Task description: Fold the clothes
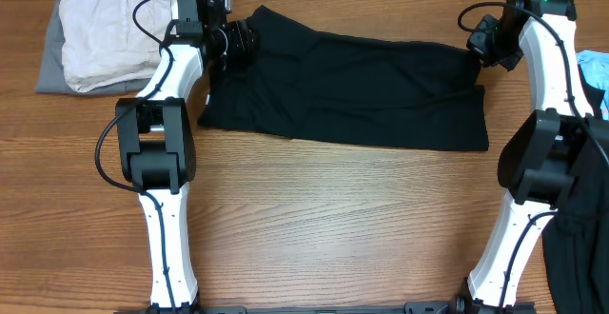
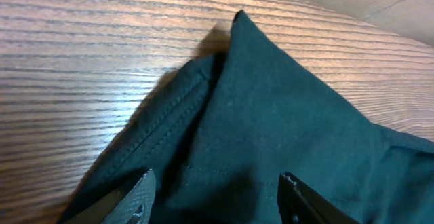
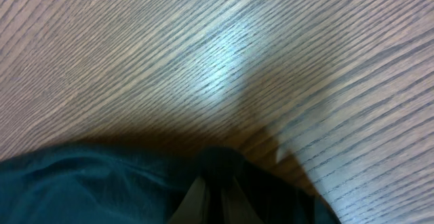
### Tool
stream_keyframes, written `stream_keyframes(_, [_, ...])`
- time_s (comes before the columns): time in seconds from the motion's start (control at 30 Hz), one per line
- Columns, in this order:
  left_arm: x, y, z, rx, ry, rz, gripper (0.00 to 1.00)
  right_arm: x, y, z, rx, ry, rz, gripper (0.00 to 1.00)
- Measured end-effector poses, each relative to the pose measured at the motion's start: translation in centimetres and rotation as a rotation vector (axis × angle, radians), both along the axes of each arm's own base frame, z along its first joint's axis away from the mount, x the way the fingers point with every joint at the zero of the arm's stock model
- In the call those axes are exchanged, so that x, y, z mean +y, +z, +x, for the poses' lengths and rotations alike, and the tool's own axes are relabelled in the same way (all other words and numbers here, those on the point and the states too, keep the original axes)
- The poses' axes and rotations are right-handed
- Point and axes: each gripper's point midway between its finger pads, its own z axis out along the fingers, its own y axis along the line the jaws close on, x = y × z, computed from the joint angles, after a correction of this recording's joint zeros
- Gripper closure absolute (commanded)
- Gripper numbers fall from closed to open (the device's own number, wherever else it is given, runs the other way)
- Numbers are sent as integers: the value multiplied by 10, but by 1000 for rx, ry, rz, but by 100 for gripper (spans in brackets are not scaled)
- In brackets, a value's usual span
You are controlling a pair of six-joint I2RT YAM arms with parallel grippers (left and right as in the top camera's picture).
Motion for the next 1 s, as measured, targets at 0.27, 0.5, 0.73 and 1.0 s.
stream_keyframes(0.27, [-2, 2, 0, -7, -10, -12, 46, 0, 0, 0, 0, 0, -1, 96])
stream_keyframes(0.5, [-8, 1, -1, -6, -21, -13, 96, 0, 0, 0, -1, 0, 0, 96])
stream_keyframes(0.73, [-17, 0, -3, -5, -41, -12, 96, 0, 0, 0, -1, -1, 0, 96])
stream_keyframes(1.0, [1, 7, -7, 52, -16, -18, 96, 0, 0, 0, -1, -2, 0, 96])
